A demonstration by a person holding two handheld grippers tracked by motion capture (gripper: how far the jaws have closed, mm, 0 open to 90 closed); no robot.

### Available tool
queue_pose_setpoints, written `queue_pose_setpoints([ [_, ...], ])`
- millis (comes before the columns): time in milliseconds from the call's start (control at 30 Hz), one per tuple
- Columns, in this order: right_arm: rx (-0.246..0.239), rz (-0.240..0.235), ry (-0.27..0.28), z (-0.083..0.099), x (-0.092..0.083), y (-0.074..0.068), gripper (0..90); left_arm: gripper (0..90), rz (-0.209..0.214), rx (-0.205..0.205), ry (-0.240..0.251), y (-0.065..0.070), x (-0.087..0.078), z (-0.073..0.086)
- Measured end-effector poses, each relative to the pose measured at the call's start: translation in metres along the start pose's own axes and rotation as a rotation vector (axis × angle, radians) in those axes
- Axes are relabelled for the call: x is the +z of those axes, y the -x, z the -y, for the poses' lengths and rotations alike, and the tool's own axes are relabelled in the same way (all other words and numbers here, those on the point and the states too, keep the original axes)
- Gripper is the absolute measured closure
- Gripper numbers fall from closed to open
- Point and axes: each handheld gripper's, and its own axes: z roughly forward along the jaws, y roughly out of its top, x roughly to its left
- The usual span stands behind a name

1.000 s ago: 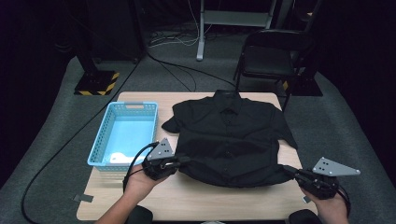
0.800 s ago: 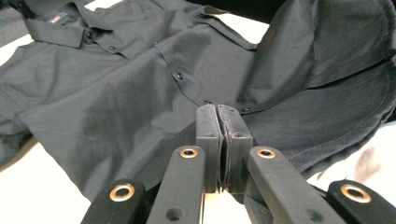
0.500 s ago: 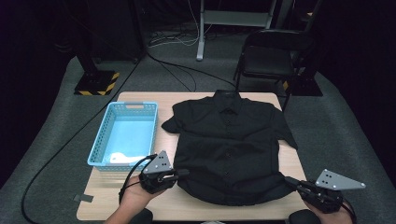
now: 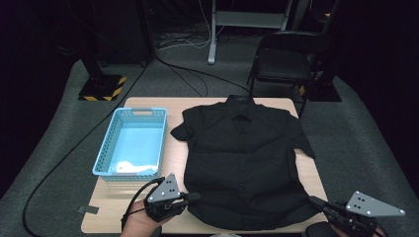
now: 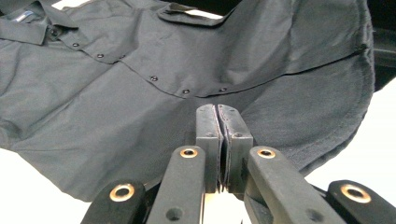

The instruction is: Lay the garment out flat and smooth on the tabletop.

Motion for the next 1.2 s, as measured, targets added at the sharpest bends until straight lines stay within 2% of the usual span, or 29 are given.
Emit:
queue_pose_setpoints([
  [267, 0.001, -0.014, -0.002, 0.004, -0.007, -0.008, 89.2, 87.6, 0.019, 0.007, -0.015, 0.018, -0.002, 0.005],
  [367, 0.000, -0.015, 0.004, 0.006, -0.011, -0.011, 89.1, 87.0, 0.010, 0.008, -0.018, 0.021, -0.004, 0.009],
  [500, 0.010, -0.021, -0.010, 0.011, -0.010, -0.012, 88.9, 85.7, 0.012, -0.025, -0.013, 0.017, -0.001, 0.016],
  [667, 0.051, -0.043, -0.039, 0.024, 0.001, -0.011, 87.6, 80.8, 0.017, -0.052, 0.000, 0.014, 0.006, 0.028],
  [767, 0.051, -0.058, -0.061, 0.028, 0.005, -0.013, 86.4, 80.0, 0.025, -0.074, 0.005, 0.012, 0.007, 0.035],
  [1000, 0.073, -0.060, -0.077, 0.037, 0.005, -0.013, 82.6, 75.9, 0.005, -0.101, 0.012, 0.005, 0.009, 0.043],
  [1067, 0.068, -0.058, -0.076, 0.039, 0.004, -0.014, 80.1, 72.4, -0.006, -0.100, 0.017, 0.002, 0.010, 0.042],
  [1200, 0.068, -0.029, -0.060, 0.037, 0.000, -0.012, 70.4, 59.5, -0.031, -0.099, 0.031, -0.004, 0.017, 0.039],
])
